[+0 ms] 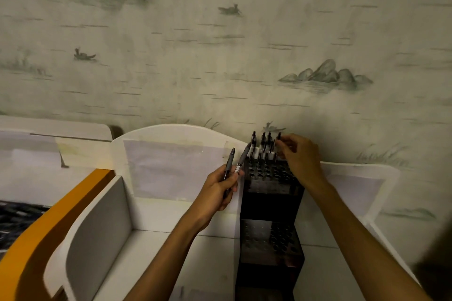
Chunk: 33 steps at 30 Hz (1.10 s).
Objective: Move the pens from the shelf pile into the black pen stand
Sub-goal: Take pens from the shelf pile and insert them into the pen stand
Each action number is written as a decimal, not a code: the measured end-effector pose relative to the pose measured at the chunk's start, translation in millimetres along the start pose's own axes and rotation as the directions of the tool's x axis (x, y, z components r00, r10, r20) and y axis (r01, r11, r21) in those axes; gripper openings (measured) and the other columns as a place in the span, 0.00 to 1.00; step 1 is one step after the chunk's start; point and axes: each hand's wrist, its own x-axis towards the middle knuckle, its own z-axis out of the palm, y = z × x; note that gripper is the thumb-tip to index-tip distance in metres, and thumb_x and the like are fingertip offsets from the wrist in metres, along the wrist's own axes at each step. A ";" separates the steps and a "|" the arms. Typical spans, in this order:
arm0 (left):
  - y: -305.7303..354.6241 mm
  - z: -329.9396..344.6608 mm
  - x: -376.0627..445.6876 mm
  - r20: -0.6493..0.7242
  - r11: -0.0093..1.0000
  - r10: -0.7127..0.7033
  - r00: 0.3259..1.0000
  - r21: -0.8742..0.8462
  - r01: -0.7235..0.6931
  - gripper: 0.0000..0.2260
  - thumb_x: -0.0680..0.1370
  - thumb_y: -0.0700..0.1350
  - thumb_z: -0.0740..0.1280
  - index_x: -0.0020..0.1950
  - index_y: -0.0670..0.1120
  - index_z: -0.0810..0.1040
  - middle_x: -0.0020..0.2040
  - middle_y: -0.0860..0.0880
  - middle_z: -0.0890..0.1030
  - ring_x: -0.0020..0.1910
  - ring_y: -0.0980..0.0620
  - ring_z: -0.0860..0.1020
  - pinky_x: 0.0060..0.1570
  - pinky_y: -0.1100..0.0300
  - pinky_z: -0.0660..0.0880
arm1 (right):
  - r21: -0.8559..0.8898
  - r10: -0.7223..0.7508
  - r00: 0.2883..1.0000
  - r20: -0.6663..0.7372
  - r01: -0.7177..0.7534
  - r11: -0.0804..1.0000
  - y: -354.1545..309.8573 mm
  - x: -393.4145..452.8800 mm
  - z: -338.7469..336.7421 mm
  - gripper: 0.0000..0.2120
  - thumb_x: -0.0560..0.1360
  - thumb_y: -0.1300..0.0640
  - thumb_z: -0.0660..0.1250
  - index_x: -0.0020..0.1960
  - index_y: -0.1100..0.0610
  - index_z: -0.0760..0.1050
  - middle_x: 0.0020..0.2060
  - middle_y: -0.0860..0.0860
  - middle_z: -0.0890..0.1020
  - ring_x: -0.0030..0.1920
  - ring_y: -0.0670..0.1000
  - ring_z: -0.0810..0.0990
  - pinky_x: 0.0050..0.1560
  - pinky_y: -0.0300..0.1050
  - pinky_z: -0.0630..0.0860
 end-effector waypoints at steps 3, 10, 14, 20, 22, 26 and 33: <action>-0.5 1.5 0.3 -0.005 1.000 -0.010 1.000 -0.002 0.010 0.11 0.85 0.44 0.58 0.61 0.45 0.78 0.35 0.49 0.73 0.26 0.54 0.64 0.24 0.62 0.59 | 0.013 0.006 1.000 0.006 -0.006 1.000 -0.1 -1.7 -2.0 0.11 0.77 0.57 0.69 0.58 0.59 0.80 0.49 0.54 0.85 0.47 0.50 0.83 0.54 0.45 0.79; 5.4 7.7 0.1 0.003 1.000 -0.007 1.000 -0.005 0.007 0.09 0.84 0.45 0.60 0.52 0.43 0.78 0.35 0.49 0.74 0.26 0.55 0.65 0.25 0.63 0.60 | -0.018 0.016 1.000 0.024 -0.015 1.000 -3.1 -3.1 -8.0 0.09 0.76 0.57 0.70 0.55 0.59 0.82 0.46 0.52 0.85 0.45 0.49 0.83 0.51 0.39 0.77; 9.4 10.9 0.0 0.011 0.999 0.015 1.000 0.042 -0.016 0.12 0.83 0.45 0.62 0.53 0.37 0.76 0.32 0.51 0.75 0.26 0.55 0.65 0.25 0.63 0.61 | -0.021 0.017 0.994 -0.107 -0.020 1.000 -8.3 -5.6 -14.3 0.07 0.76 0.55 0.71 0.51 0.57 0.82 0.42 0.48 0.84 0.40 0.43 0.80 0.42 0.27 0.72; 13.4 15.1 2.0 0.026 0.999 -0.012 1.000 0.046 0.011 0.09 0.82 0.44 0.64 0.53 0.38 0.79 0.33 0.51 0.75 0.26 0.55 0.64 0.24 0.65 0.60 | 0.086 -0.074 0.996 0.052 0.069 0.994 -36.9 -5.3 -21.9 0.05 0.75 0.56 0.71 0.51 0.53 0.81 0.43 0.46 0.84 0.43 0.43 0.82 0.45 0.31 0.78; 14.4 16.5 2.4 0.031 0.998 -0.018 0.999 0.063 0.016 0.07 0.82 0.43 0.65 0.50 0.41 0.81 0.34 0.48 0.75 0.25 0.56 0.65 0.24 0.66 0.61 | 0.088 -0.144 0.974 0.172 0.131 0.988 -46.4 -6.2 -22.1 0.08 0.74 0.55 0.73 0.52 0.52 0.82 0.46 0.45 0.84 0.47 0.43 0.81 0.48 0.32 0.76; 14.4 19.8 1.4 0.038 0.994 -0.037 0.999 0.108 0.033 0.11 0.81 0.46 0.66 0.52 0.38 0.81 0.33 0.49 0.75 0.25 0.58 0.66 0.25 0.68 0.64 | -0.011 -0.240 0.893 0.381 0.264 0.965 -58.4 -9.6 -15.8 0.12 0.71 0.49 0.75 0.54 0.50 0.82 0.48 0.43 0.83 0.49 0.42 0.79 0.50 0.32 0.73; 15.9 20.0 -3.8 0.062 0.992 -0.031 0.998 0.123 0.023 0.09 0.81 0.46 0.66 0.56 0.43 0.81 0.34 0.49 0.78 0.25 0.57 0.66 0.26 0.68 0.64 | 0.003 -0.225 0.817 0.531 0.264 0.964 -62.8 -11.3 -1.6 0.09 0.69 0.50 0.77 0.48 0.50 0.84 0.44 0.44 0.85 0.44 0.42 0.82 0.46 0.29 0.72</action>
